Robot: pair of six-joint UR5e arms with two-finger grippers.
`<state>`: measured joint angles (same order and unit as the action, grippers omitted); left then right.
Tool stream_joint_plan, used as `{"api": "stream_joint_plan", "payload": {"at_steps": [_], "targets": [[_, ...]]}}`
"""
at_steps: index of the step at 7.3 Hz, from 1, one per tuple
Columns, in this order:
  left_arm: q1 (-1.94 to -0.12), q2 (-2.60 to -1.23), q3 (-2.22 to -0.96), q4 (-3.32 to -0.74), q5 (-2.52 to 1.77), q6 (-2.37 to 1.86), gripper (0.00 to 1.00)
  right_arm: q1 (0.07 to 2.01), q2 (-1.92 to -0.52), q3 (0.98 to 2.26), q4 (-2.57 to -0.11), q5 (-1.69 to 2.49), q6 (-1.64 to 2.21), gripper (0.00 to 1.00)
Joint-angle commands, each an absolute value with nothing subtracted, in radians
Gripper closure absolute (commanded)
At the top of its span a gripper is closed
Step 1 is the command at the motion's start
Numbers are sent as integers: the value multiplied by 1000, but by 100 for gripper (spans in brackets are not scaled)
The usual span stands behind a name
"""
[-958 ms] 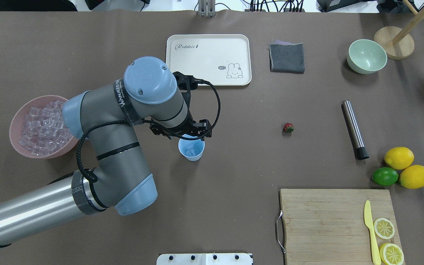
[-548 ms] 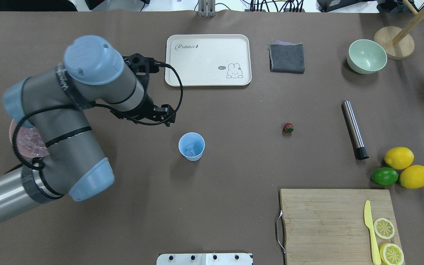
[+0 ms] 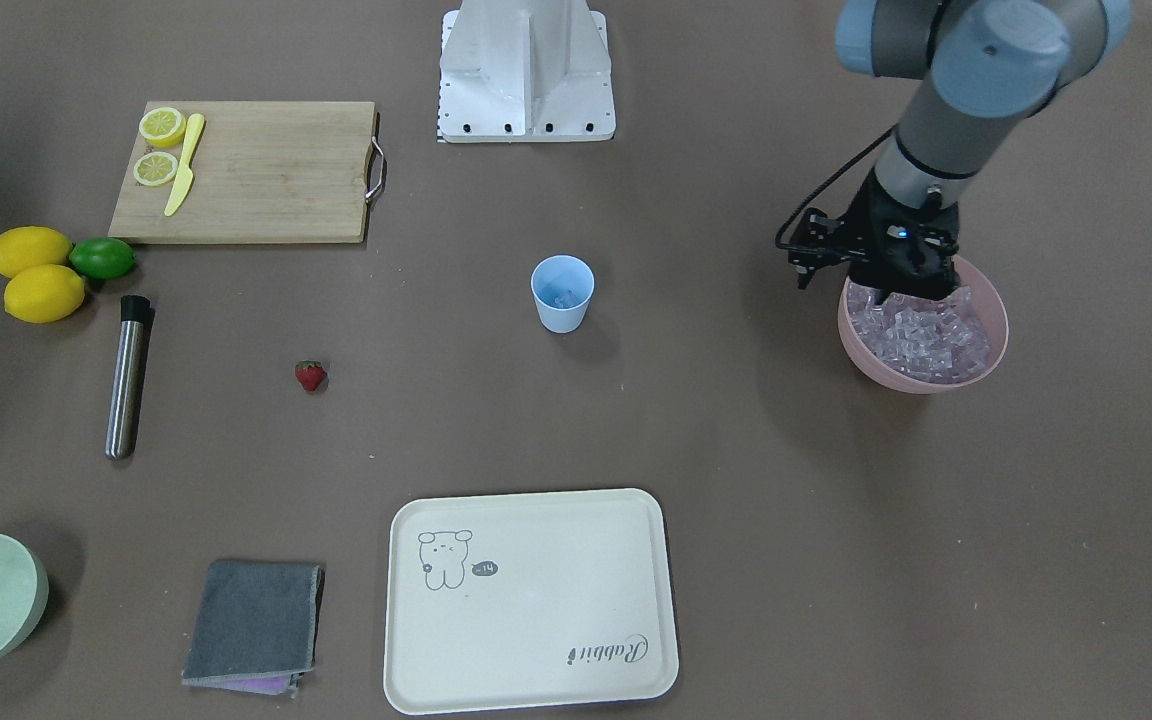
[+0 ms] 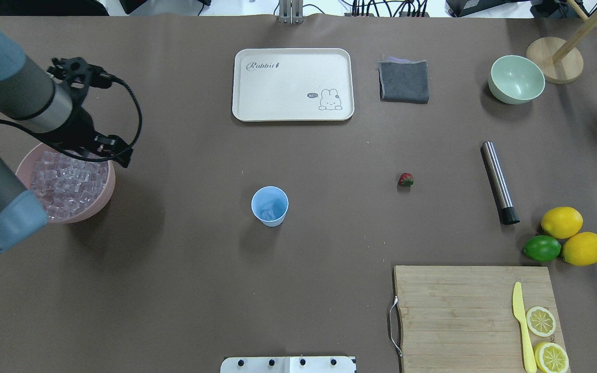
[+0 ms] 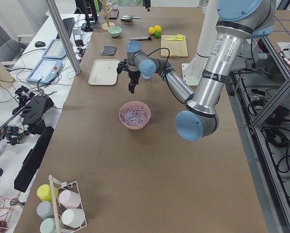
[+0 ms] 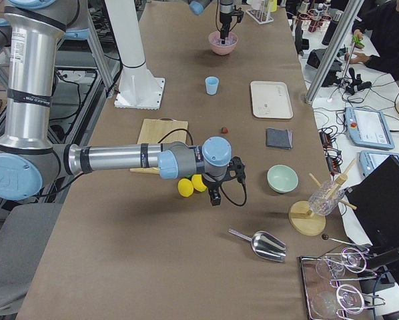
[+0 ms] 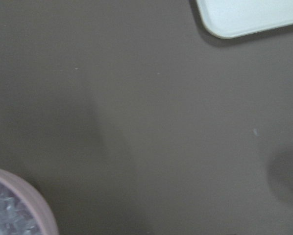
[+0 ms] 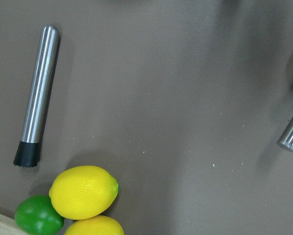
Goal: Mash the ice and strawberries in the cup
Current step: 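Lower the left gripper into the ice bowl and grasp more cubes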
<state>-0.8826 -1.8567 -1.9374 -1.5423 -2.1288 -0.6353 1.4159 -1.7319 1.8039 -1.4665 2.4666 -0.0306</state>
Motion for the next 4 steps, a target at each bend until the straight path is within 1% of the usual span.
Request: {"api": "stream_joint_plan", "payload": {"at_steps": [1, 3, 4], "targets": [[-933, -1703, -1927, -1641, -2157, -583, 11, 1416, -1732, 1804, -1466, 2468, -31, 0], [-933, -1631, -1922, -1716, -2154, -546, 13, 1416, -1735, 1802, -1447, 2467, -29, 0], [-940, -1612, -1927, -1720, -2143, -425, 13, 1416, -1735, 1802, -1445, 2468, -29, 0]]}}
